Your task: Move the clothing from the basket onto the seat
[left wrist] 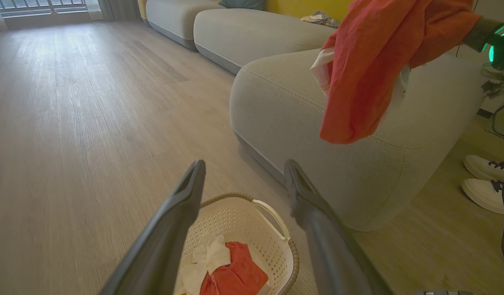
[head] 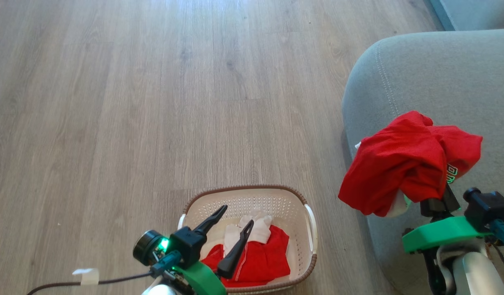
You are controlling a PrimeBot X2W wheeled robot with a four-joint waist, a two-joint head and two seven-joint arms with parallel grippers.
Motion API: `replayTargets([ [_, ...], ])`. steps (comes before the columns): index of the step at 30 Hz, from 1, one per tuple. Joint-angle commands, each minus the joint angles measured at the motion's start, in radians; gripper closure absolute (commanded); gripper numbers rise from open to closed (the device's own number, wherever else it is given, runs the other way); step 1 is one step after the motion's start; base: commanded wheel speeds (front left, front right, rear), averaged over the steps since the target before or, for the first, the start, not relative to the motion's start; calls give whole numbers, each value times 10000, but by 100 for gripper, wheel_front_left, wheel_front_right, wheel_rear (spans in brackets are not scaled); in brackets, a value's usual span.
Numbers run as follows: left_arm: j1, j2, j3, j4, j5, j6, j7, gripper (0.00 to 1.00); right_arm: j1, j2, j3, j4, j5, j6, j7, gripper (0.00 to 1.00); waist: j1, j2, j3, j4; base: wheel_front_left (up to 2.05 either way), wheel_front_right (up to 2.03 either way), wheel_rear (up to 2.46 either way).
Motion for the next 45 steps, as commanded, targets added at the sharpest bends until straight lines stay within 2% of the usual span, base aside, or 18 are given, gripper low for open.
replayTargets([
  [1,-218,-41,382,-259,79,-12,-51,0,-199,-46,199,-330,36,-2,-65,100,0,0,-7,-16,0,0,0],
  [10,-260,-116,337,-354,84,-12,-51,0,-295,-108,115,-429,41,-2,-65,100,0,0,60,-428,0,0,0],
  [23,-705,-41,210,-801,202,-12,-51,0,-531,-40,-49,-951,-87,-2,-65,100,0,0,858,-2190,0,0,0],
  [40,-1325,452,-304,-1069,325,-12,-51,0,-651,253,-246,-1344,-12,-2,-65,100,0,0,1951,-4727,0,0,0],
  [45,-1459,510,-529,-1053,295,-12,-51,0,-480,281,-462,-1452,44,-2,-65,100,0,0,2024,-5013,0,0,0],
])
